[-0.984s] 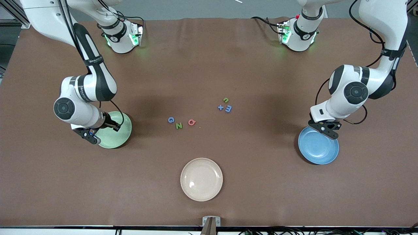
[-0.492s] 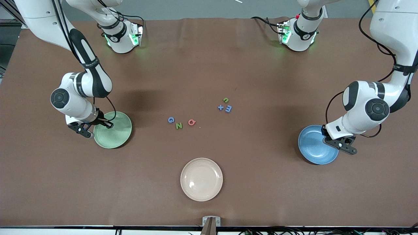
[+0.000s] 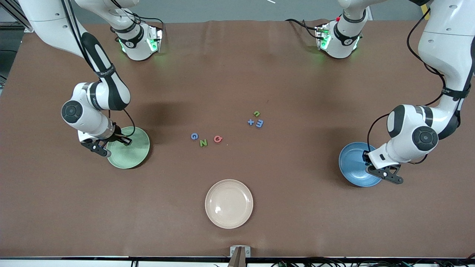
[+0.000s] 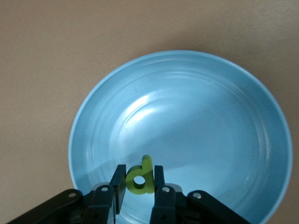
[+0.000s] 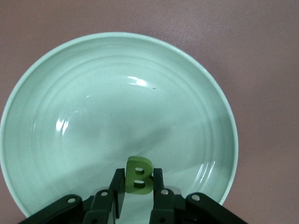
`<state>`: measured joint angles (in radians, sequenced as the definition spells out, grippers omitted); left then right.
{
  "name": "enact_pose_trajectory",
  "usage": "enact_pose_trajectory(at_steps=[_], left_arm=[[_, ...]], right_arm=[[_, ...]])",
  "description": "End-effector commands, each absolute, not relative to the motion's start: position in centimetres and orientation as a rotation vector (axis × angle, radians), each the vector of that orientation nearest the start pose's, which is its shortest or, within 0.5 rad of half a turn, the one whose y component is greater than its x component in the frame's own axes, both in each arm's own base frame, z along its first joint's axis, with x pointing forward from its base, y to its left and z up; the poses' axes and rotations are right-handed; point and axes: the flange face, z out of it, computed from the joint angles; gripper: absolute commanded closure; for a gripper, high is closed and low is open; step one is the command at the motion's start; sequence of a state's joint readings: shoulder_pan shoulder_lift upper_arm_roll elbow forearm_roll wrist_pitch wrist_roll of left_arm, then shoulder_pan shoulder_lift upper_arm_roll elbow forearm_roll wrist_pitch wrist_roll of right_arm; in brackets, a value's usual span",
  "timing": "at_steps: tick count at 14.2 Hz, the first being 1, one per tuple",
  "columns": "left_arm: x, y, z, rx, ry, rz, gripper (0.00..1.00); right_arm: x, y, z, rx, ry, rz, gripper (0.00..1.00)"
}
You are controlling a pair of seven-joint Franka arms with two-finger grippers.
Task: Sort upper and lower case letters into plates
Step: 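Place the B on the green plate while the left gripper drops d on blue, then move the right gripper to the blue G while the left gripper reaches the E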
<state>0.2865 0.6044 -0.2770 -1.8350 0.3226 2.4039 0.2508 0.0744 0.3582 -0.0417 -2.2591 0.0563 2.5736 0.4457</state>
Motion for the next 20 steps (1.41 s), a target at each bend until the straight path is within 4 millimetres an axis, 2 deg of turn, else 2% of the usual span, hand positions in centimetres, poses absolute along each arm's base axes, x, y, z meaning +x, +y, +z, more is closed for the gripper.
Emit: enact_pose_trajectory(at_steps=[1, 2, 4, 7, 8, 9, 10, 11, 12, 13, 15, 16, 19, 20], left_arm=[[65.5, 2.4, 20.0, -2.997, 0.651, 0.011, 0.84], [65.6, 2.3, 19.9, -2.998, 0.654, 0.013, 0.84], [65.6, 2.4, 19.7, -3.000, 0.649, 0.015, 0.80], [65.5, 2.4, 19.6, -3.003, 0.643, 0.017, 0.79], [65.5, 2.4, 19.6, -3.001, 0.645, 0.017, 0.75], [65.5, 2.4, 19.5, -3.004, 0.641, 0.019, 0.75], [65.5, 2.4, 19.4, -3.004, 0.643, 0.021, 0.70], [65.5, 2.4, 19.5, -3.003, 0.643, 0.019, 0.57], [65.6, 2.1, 19.6, -3.001, 0.649, 0.021, 0.34], [65.6, 2.0, 20.3, -2.995, 0.651, 0.016, 0.00], [65.6, 1.3, 21.8, -2.997, 0.622, 0.029, 0.00], [65.3, 0.3, 23.0, -3.008, 0.558, 0.073, 0.00], [64.2, -6.0, 27.3, -3.044, 0.375, 0.134, 0.00], [63.7, -8.0, 28.3, -3.053, 0.296, 0.147, 0.00]], right_arm=[[53.1, 2.2, 19.7, -3.057, 0.690, 0.069, 0.41], [53.2, 2.4, 19.8, -3.057, 0.692, 0.069, 0.00], [54.3, 2.5, 21.0, -3.056, 0.685, 0.067, 0.00], [56.9, 5.1, 25.1, -3.071, 0.663, 0.194, 0.00], [57.7, 5.6, 26.5, -3.065, 0.698, 0.217, 0.00], [58.1, 7.1, 27.4, -3.063, 0.730, 0.229, 0.00], [58.1, 9.8, 27.6, -3.059, 0.770, 0.219, 0.00], [57.8, 12.0, 27.6, -3.052, 0.818, 0.206, 0.00], [57.8, 14.4, 27.8, -3.036, 0.866, 0.172, 0.00], [57.5, 16.9, 27.0, -3.024, 0.913, 0.153, 0.00], [56.9, 20.6, 24.8, -2.992, 1.003, 0.111, 0.00], [56.5, 21.8, 23.8, -2.985, 1.024, 0.102, 0.00], [55.7, 25.0, 22.7, -2.953, 1.124, 0.091, 0.00], [55.5, 25.5, 22.7, -2.943, 1.154, 0.092, 0.00]])
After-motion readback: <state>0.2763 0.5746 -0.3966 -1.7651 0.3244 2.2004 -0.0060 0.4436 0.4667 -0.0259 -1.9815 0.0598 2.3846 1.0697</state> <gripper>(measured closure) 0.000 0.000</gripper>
